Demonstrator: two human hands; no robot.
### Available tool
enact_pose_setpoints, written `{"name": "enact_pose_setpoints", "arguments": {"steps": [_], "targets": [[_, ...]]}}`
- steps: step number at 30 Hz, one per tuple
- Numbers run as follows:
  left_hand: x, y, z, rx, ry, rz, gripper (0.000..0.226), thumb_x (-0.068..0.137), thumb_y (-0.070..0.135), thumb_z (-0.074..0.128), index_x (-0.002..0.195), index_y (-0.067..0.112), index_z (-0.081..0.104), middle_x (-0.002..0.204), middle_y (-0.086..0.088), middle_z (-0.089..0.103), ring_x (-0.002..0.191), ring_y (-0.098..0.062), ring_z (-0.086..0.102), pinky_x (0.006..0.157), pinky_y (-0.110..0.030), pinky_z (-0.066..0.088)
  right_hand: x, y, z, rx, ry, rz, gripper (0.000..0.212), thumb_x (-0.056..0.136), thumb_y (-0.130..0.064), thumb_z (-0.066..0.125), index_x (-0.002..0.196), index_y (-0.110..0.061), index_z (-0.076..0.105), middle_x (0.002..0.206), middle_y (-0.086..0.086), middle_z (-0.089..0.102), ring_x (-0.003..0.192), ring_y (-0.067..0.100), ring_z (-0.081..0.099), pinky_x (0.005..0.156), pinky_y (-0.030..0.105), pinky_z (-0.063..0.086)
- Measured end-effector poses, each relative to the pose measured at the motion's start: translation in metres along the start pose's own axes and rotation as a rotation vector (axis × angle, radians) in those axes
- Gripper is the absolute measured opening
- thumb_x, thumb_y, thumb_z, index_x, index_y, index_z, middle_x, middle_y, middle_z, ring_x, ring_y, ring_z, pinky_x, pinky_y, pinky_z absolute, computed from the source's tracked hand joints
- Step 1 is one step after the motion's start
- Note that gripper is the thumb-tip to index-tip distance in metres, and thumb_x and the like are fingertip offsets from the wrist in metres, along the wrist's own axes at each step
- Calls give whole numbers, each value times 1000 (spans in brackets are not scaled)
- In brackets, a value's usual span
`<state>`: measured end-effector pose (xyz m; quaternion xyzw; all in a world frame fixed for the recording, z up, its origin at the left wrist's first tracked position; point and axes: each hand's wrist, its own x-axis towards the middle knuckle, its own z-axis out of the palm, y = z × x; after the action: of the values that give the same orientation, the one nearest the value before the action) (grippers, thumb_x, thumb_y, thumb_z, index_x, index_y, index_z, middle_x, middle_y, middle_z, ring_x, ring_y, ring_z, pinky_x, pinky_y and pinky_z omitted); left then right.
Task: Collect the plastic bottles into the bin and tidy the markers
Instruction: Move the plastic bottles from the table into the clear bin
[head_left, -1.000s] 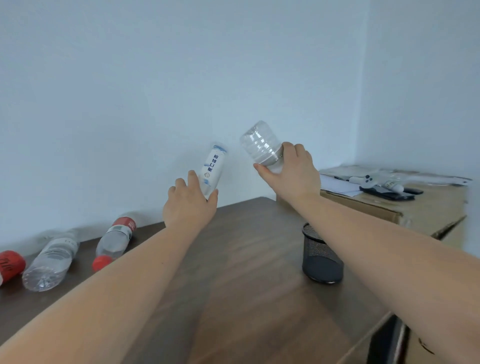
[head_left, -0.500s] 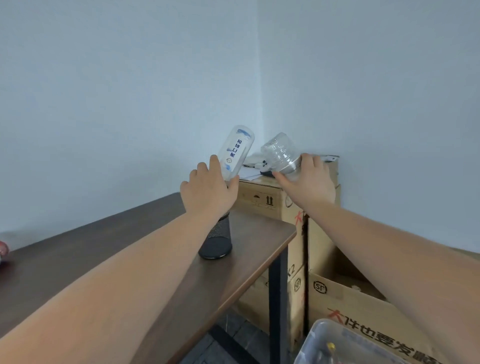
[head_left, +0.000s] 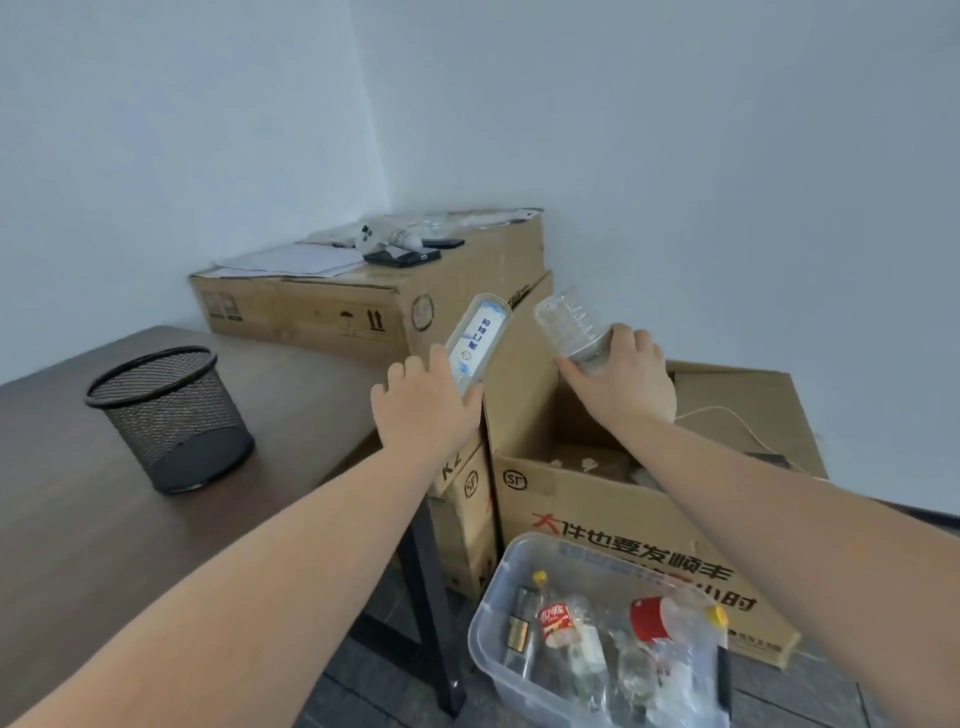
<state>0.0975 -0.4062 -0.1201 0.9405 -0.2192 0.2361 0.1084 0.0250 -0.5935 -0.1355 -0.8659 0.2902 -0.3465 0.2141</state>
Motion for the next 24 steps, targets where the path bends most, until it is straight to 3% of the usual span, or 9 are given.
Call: {"name": "enact_pose_setpoints", "arguments": {"steps": [5,12,15,19,24], "targets": [[-13,27,57,-27,-66,51,61,91,56,42,137,17,33,121,-8,53,111,-25,50,85,-39,40,-9,58,26,-64,-62,87,66,81,-60,59,122,-10,47,119,9,51,116,30,45,80,40,46],[-41,39,137,-33,-283,20,57,91,57,44,131,18,36,120,-5,53,107,-21,50,80,-36,42,-16,114,65,-99,-142,158,65,80,-62,59,122,-13,47,116,7,52,114,26,47,77,39,47],[-60,37,168,-9,-398,-11,58,90,59,43,130,18,36,124,-6,52,115,-24,47,82,-37,44,-22,133,82,-111,-175,183,62,81,-61,58,120,-14,47,115,6,51,113,26,46,76,38,45],[-81,33,194,25,-484,-17,65,91,58,43,140,17,30,126,-8,51,113,-24,48,83,-36,44,-28,149,102,-113,-238,204,63,82,-62,57,121,-14,46,117,7,50,115,26,46,79,38,44],[-97,32,216,21,-541,-36,64,91,59,44,138,17,31,124,-8,52,111,-23,49,77,-33,43,-45,167,124,-123,-295,238,61,82,-61,57,121,-15,46,115,6,50,112,24,47,79,37,46]]}}
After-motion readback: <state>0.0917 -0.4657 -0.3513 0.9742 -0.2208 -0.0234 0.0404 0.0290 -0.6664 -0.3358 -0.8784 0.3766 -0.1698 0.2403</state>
